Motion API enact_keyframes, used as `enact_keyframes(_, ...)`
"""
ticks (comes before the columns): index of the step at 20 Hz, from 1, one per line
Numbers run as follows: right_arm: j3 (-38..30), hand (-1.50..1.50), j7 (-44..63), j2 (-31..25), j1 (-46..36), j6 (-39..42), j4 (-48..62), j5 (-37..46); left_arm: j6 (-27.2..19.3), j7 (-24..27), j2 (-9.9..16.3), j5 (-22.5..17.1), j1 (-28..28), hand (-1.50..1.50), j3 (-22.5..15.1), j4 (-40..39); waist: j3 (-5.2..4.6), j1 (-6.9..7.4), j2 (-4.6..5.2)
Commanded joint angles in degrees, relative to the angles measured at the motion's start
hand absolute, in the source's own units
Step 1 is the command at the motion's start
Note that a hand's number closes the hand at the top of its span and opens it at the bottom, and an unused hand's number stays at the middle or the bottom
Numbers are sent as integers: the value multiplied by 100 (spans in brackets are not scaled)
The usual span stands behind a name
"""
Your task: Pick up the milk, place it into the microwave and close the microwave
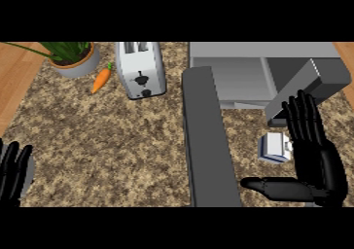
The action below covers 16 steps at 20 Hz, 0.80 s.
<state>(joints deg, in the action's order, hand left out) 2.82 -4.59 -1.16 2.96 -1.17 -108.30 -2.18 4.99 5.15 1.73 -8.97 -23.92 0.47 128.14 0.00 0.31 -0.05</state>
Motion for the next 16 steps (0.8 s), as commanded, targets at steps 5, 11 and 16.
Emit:
enact_keyframes(5, -490, -150, -877, -177, 258, 177, 1018, -178, 26, 541, -165, 345, -402, -150, -380, -75, 1, -9, 0)
enact_keyframes(11, -852, -150, -1507, -252, 111, 203, 1980, -119, 390, 360, -139, 1, -767, -150, -76, 309, 1, 10, 0)
enact_keyframes(16, -1172, -150, -2047, -477, 218, 572, 2486, -351, 125, 357, -167, 232, -906, -150, -453, 564, 3, 1, -1)
